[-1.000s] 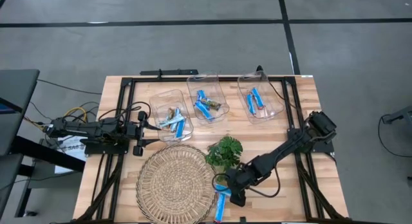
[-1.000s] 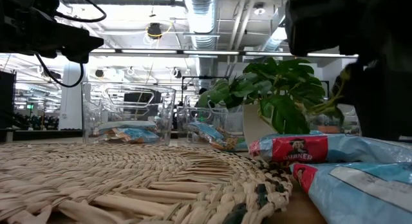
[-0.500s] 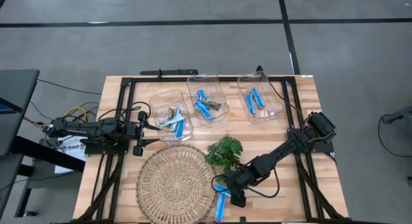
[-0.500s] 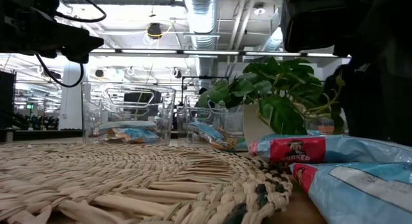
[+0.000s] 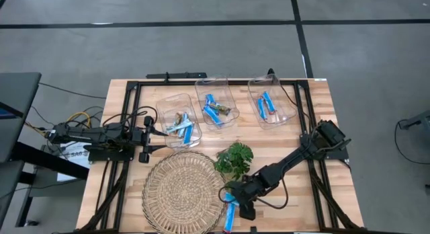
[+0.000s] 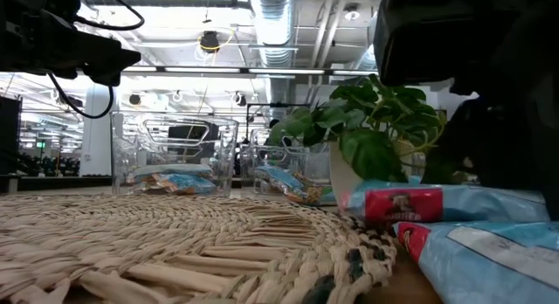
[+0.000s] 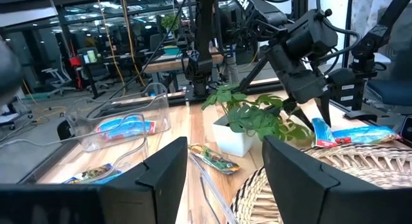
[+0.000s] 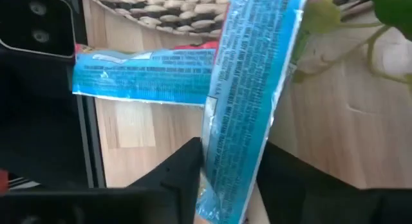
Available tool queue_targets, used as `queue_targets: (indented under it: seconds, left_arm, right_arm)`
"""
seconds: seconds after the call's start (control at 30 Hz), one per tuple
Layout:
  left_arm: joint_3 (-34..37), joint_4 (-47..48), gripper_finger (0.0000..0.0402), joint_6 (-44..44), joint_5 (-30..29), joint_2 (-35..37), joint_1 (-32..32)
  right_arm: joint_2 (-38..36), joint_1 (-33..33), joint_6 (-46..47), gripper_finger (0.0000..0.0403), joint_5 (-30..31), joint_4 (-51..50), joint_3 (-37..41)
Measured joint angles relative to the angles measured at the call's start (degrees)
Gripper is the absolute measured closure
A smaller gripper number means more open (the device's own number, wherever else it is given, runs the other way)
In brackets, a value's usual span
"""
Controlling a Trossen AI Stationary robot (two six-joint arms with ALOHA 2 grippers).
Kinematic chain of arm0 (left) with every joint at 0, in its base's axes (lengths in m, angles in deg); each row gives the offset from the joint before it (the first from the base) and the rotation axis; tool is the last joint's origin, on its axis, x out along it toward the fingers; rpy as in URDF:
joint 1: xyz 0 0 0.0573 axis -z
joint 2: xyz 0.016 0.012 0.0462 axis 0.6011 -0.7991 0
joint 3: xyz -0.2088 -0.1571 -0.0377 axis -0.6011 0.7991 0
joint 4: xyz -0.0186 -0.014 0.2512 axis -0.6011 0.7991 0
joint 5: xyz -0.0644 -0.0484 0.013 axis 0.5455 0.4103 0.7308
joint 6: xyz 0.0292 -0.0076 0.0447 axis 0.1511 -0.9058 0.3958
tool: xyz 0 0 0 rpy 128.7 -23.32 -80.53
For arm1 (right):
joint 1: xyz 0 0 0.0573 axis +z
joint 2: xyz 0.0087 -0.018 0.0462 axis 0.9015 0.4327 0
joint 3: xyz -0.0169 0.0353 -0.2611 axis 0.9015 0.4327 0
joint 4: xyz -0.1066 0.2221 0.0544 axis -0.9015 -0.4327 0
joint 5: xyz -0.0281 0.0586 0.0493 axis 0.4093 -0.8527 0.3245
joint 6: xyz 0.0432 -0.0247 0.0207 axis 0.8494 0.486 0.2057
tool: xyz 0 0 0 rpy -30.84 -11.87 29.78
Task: Pick and place Granola Bars by type
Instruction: Put the top red granola bar into the right transparent bin
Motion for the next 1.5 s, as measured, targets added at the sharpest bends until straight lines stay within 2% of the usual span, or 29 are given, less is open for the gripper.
queue_targets:
  seconds: [0.23, 0.43, 0.73, 0.97, 1.27, 1.4, 1.5]
  left_arm:
    - [0.0, 0.0, 0.0206, -0.46, 0.0, 0.0, 0.0]
    - [0.0, 0.0, 0.0206, -0.21, 0.0, 0.0, 0.01]
    - [0.0, 0.0, 0.0206, -0.15, 0.0, 0.0, 0.0]
    - [0.0, 0.0, 0.0206, 0.12, 0.0, 0.0, 0.0]
    - [0.0, -0.02, 0.0206, -0.04, 0.0, 0.0, 0.0]
    - [0.0, 0.0, 0.0206, 0.13, 0.0, 0.0, 0.0]
    - [0.0, 0.0, 0.0206, -0.17, 0.01, 0.0, 0.0]
  right_arm:
    - [-0.39, 0.0, 0.15, 0.0344, 0.19, -0.09, 0.02]
    - [-0.39, 0.03, -0.55, 0.0377, 0.2, 2.21, 0.02]
    - [-0.39, 0.39, -4.64, 0.0369, 1.96, 16.39, 0.02]
    - [-0.42, -0.52, -8.44, 0.0378, 2.09, 25.36, 0.02]
    - [-3.53, -0.91, -10.42, 0.0371, 3.01, 26.07, -0.16]
    - [-7.7, -2.43, -16.49, 0.0375, 7.73, 23.6, -0.46]
    - [-11.21, -4.41, -20.72, 0.0379, 14.3, 18.18, -0.45]
